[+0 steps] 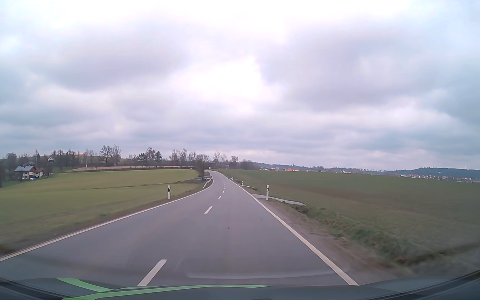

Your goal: Follow the waypoints while adhering to traffic rules and regulations

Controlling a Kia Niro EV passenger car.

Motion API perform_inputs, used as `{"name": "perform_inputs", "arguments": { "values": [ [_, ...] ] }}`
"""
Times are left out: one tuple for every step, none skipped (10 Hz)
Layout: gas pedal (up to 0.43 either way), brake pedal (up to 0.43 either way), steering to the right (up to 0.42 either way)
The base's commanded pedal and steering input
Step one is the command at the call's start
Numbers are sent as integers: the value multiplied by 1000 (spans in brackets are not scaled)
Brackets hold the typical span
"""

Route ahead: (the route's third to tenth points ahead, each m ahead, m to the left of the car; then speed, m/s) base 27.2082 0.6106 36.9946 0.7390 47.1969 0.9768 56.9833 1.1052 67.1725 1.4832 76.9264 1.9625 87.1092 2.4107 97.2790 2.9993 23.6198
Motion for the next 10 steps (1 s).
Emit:
{"name": "perform_inputs", "arguments": {
  "values": [
    [209,0,-4],
    [197,0,-4],
    [197,0,-4],
    [177,0,-4],
    [157,0,-4],
    [150,0,-4],
    [138,0,-4],
    [130,0,-4],
    [130,0,-4],
    [130,0,-3]
  ]
}}
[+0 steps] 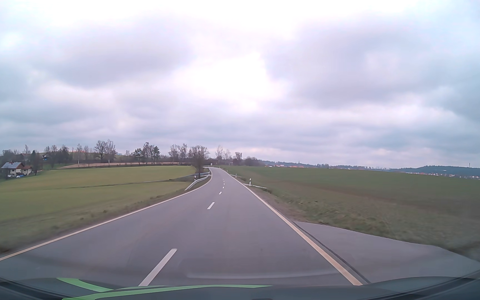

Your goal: Follow the waypoints while adhering to traffic rules and regulations

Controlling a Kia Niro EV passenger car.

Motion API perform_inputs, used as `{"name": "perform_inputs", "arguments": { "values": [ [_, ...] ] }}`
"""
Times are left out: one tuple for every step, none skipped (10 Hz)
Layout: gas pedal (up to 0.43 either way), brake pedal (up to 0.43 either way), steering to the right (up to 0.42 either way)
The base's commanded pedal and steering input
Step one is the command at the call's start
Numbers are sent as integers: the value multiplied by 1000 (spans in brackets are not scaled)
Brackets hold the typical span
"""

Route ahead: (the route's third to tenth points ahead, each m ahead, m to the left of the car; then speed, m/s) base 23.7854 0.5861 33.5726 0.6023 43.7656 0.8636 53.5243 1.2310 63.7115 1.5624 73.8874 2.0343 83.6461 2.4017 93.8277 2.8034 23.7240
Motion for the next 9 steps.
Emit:
{"name": "perform_inputs", "arguments": {
  "values": [
    [130,0,-3],
    [118,0,-3],
    [118,0,-3],
    [110,0,-3],
    [110,0,-3],
    [110,0,-3],
    [110,0,-3],
    [110,0,-3],
    [110,0,-3]
  ]
}}
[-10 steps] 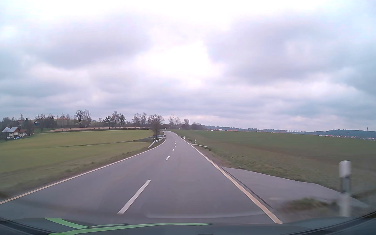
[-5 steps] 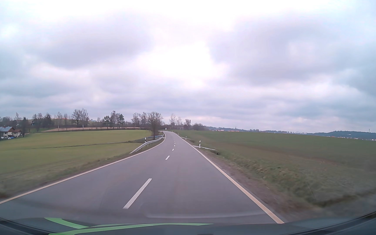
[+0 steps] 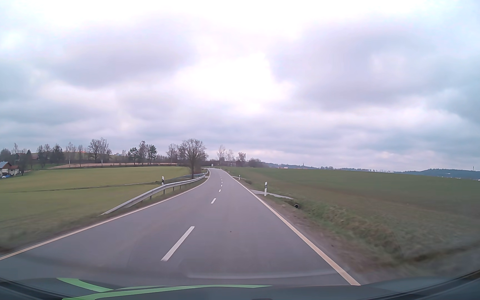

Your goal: Follow the waypoints while adhering to traffic rules and regulations

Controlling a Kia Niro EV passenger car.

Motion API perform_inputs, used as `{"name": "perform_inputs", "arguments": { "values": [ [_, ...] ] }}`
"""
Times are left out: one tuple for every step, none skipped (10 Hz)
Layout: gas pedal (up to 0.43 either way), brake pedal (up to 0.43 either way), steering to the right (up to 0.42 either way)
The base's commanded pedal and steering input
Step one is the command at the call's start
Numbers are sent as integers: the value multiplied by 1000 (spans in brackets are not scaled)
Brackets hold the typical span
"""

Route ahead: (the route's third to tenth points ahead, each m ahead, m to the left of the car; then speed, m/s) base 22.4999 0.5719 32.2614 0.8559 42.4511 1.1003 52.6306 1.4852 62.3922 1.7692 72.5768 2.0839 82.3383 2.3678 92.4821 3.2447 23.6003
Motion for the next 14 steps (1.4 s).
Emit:
{"name": "perform_inputs", "arguments": {
  "values": [
    [110,0,-4],
    [110,0,-4],
    [110,0,-5],
    [110,0,-6],
    [110,0,-6],
    [110,0,-6],
    [110,0,-6],
    [110,0,-7],
    [110,0,-6],
    [110,0,-6],
    [118,0,-5],
    [118,0,-5],
    [130,0,-4],
    [130,0,-4]
  ]
}}
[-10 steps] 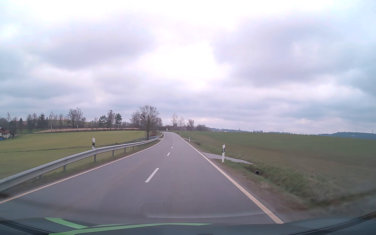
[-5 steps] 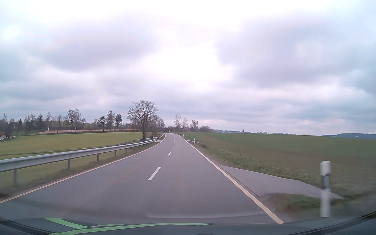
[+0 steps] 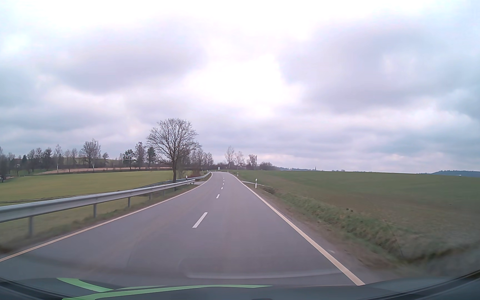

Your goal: Follow the waypoints while adhering to traffic rules and regulations

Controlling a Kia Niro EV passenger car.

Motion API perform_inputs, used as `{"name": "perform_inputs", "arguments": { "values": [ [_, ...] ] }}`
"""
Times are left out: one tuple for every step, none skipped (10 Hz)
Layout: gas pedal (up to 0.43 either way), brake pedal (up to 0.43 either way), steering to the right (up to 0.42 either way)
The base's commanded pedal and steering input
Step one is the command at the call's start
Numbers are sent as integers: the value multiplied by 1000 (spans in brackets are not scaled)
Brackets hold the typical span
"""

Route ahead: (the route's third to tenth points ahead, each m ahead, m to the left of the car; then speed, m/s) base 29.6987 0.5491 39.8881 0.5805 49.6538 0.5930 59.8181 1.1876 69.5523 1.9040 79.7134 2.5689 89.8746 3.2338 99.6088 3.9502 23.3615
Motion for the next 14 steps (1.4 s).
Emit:
{"name": "perform_inputs", "arguments": {
  "values": [
    [138,0,-4],
    [150,0,-4],
    [150,0,-4],
    [157,0,-4],
    [169,0,-4],
    [169,0,-4],
    [169,0,-4],
    [169,0,-4],
    [177,0,-4],
    [177,0,-4],
    [177,0,-4],
    [177,0,-4],
    [177,0,-4],
    [177,0,-4]
  ]
}}
